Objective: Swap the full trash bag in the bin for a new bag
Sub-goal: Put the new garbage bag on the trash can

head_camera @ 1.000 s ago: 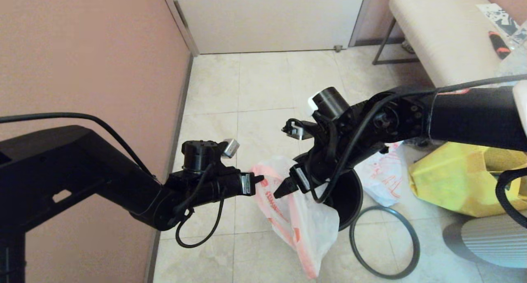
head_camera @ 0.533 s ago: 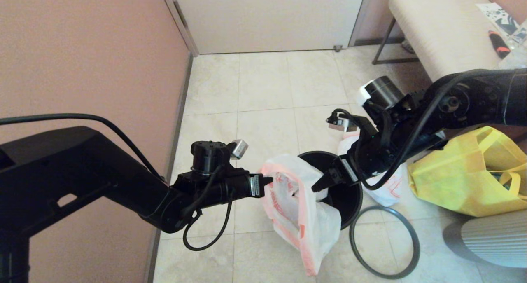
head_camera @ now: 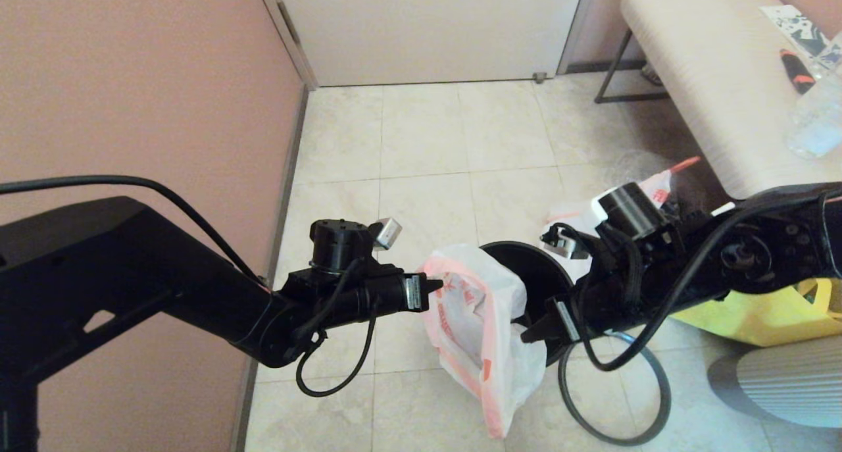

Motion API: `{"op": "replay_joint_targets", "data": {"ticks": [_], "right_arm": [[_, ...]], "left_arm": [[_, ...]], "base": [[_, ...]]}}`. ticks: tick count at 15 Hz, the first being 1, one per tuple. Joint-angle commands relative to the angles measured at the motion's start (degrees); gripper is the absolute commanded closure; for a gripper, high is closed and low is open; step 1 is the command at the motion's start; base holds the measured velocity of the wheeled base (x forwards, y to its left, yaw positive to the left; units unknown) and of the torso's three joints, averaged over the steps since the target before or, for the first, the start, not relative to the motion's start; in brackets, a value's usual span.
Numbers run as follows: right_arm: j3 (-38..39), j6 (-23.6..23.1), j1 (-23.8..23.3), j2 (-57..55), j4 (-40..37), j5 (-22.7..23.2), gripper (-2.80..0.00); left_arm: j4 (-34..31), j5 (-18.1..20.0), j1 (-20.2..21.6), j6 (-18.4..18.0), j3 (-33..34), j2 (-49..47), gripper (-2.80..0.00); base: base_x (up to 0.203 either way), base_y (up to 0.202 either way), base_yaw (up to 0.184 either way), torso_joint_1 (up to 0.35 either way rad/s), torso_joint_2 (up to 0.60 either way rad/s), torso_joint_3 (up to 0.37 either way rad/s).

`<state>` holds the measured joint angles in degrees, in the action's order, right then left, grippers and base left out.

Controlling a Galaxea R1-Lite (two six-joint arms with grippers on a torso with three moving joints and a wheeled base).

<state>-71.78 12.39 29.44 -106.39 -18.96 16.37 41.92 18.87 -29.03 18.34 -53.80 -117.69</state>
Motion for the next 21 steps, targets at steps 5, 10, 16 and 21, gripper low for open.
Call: {"op": "replay_joint_targets", "data": {"ticks": [5, 10, 16, 21], "right_arm": [[15.1, 6.5, 10.9, -0.7, 26.1, -13.2, 0.0], [21.8, 4.4, 17.3, -2.6, 36.5, -22.6, -2.8], [23.1, 1.0, 18.9, -7.4, 43.2, -28.4, -2.8], [21.7, -7.7, 12.4, -16.7, 58.0, -31.3, 0.0]], "left_arm": [[0.1, 0.1, 0.4, 0.9, -0.9, 0.1, 0.0], [0.1, 0.1, 0.5, 1.7, -0.9, 0.1, 0.0], [0.1, 0.1, 0.5, 1.8, -0.9, 0.0, 0.0], [0.1, 0.3, 1.4, 2.1, -1.0, 0.7, 0.0]], "base": [[0.0, 0.0, 0.0, 0.0, 0.0, 0.0], [0.0, 0.0, 0.0, 0.0, 0.0, 0.0], [0.0, 0.0, 0.0, 0.0, 0.0, 0.0], [0.0, 0.0, 0.0, 0.0, 0.0, 0.0]]}}
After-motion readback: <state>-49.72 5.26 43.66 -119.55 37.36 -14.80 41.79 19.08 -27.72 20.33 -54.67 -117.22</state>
